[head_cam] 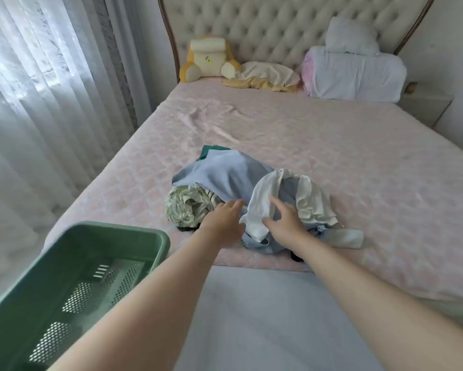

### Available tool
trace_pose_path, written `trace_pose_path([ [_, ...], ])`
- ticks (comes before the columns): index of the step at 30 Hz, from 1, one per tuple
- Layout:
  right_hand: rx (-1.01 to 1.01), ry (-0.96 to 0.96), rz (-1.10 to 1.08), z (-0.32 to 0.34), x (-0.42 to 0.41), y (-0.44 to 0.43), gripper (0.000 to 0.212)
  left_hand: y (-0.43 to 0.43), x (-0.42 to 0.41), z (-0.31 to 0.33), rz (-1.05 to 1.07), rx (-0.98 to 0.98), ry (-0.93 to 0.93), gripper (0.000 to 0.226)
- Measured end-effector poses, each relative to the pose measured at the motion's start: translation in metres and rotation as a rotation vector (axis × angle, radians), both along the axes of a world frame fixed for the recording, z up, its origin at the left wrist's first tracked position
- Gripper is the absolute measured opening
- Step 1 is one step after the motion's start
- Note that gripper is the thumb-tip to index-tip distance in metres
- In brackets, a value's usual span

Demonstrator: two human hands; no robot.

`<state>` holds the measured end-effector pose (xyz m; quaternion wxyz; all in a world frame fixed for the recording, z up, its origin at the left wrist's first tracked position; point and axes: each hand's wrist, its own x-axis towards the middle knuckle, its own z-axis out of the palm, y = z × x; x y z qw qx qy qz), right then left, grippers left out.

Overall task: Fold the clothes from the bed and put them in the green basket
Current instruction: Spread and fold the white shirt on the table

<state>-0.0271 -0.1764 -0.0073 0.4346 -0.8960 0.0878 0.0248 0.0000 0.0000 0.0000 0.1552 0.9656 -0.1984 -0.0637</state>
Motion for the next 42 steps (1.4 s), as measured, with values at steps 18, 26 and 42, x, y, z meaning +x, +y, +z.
trace_pose_path([
  [18,0.699,0.003,0.309,0.01,-0.079,0.006,0.025,-0.023,-0.037,-0.012,0.14,-0.961,0.504,0.053],
  [26,0.206,-0.206,-0.134,-0.023,-0.14,-0.017,0.049,-0.006,-0.135,0.018,0.146,-0.792,0.327,0.03],
  [42,-0.202,-0.342,0.043,-0.051,-0.189,0.028,0.032,0.098,-0.239,0.013,-0.055,-0.665,0.809,0.026],
])
